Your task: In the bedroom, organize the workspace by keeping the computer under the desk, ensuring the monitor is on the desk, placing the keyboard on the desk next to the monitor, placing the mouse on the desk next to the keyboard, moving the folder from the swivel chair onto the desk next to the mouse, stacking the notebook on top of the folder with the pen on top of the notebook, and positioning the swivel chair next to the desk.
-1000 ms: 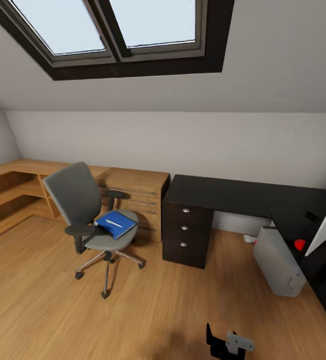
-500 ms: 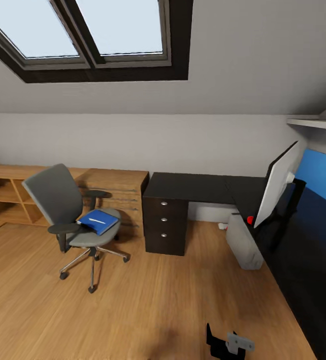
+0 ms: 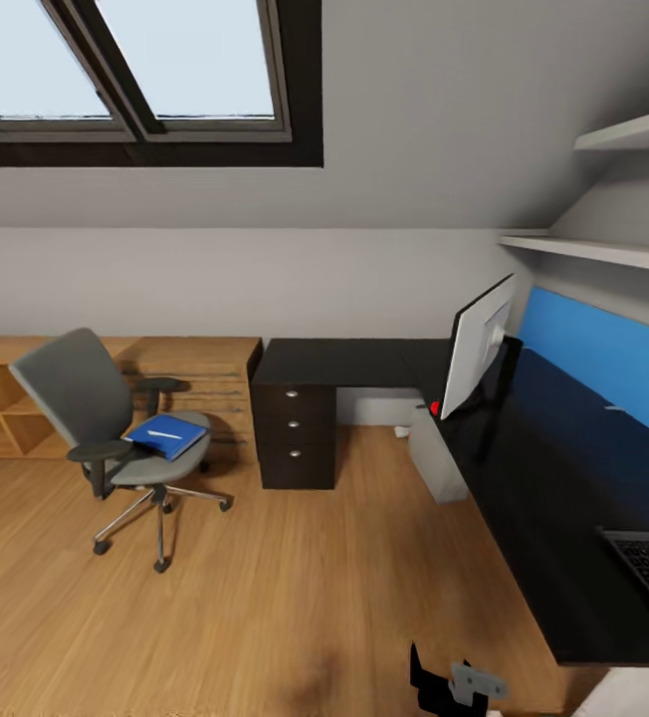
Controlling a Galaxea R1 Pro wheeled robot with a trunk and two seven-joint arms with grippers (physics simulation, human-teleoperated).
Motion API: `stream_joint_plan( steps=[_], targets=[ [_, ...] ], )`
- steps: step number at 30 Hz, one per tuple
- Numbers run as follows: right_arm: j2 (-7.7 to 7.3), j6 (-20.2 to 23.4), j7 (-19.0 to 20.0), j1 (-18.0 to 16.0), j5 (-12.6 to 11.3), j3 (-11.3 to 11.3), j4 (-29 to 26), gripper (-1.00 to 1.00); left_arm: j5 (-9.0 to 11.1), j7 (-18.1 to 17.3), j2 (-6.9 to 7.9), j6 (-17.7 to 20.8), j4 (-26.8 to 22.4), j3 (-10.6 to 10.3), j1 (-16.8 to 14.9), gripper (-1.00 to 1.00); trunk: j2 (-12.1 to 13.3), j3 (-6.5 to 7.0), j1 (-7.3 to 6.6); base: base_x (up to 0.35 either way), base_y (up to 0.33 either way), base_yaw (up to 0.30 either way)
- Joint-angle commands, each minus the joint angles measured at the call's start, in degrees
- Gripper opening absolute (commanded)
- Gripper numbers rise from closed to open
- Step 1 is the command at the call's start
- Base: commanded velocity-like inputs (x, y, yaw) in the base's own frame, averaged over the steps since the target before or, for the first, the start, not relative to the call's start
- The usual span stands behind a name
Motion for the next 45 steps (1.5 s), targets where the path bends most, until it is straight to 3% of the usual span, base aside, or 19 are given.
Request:
stream_joint_plan(
  steps=[1, 14, 17, 25, 45],
  targets=[
    [0.02, -0.2, 0.18, -0.07, -0.62, 0.46, 0.11, 1.0, 0.53, 0.51, 0.07, 0.03, -0.08, -0.47, -0.04, 1.0, 0.37, 0.05, -0.26, -0.339, 0.0, -0.167],
    [0.02, -0.16, 0.18, -0.07, -0.62, 0.41, 0.11, 1.0, 0.38, 0.71, 0.25, 0.11, 0.69, -0.47, -0.04, 1.0, 5.58, 1.6, -3.12, -0.301, 0.0, -0.129],
    [0.02, -0.16, 0.18, -0.07, -0.62, 0.4, 0.11, 1.0, 0.32, 0.75, 0.21, -0.36, 0.7, -0.47, -0.04, 1.0, 5.58, 1.57, -3.12, -0.069, 0.0, -0.02],
    [-0.05, -0.16, 0.18, -0.07, -0.62, 0.46, 0.11, 1.0, 0.35, 0.72, 0.2, -8.11, 2.23, -0.42, -0.04, 1.0, 5.58, 1.56, -3.12, -0.012, 0.0, -0.148],
    [-0.06, -0.16, 0.11, -0.07, -0.66, 0.4, 0.11, 1.0, 0.27, 0.86, 0.2, -8.92, 3.0, -0.47, -0.04, 1.0, 5.58, 1.25, -3.12, 0.0, -0.261, -0.213]
  ],
)
